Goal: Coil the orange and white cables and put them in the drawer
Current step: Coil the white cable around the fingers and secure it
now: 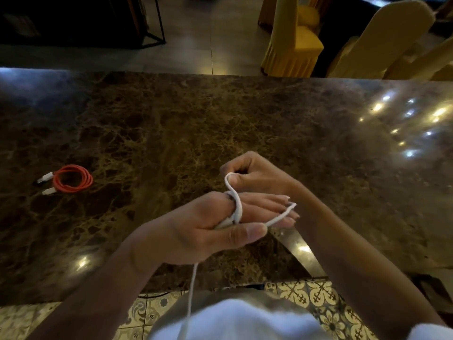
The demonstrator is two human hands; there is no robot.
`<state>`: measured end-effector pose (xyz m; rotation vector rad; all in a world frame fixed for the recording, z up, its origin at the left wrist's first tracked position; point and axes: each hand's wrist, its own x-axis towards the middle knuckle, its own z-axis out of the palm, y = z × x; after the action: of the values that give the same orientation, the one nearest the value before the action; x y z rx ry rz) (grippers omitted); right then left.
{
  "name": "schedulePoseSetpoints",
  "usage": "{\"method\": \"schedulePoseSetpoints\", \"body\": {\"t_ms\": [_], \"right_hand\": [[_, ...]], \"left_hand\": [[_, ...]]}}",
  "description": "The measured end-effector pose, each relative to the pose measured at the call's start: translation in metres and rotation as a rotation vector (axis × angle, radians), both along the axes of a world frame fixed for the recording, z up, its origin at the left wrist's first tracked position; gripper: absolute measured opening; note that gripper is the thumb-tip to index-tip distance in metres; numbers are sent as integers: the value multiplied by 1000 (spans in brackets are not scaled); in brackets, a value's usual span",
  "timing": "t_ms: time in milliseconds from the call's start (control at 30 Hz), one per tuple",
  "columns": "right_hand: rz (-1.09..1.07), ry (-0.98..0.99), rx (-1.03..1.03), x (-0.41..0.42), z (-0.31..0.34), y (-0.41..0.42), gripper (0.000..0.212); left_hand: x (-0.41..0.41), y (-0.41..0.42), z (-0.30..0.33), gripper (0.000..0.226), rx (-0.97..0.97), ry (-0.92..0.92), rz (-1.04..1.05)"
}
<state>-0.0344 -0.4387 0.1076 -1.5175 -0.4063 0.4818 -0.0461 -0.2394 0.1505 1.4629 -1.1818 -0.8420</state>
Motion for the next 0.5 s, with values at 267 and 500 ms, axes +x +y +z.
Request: {"method": "schedulePoseSetpoints", "body": {"t_ms": [267,500], "right_hand": [[-400,-502,-634,-7,-13,-11,18],[-559,-243,-724,34,0,-18,39]], "left_hand": [[15,20,-12,37,-47,-147,256],[5,10,-18,40,-96,76,166]]}}
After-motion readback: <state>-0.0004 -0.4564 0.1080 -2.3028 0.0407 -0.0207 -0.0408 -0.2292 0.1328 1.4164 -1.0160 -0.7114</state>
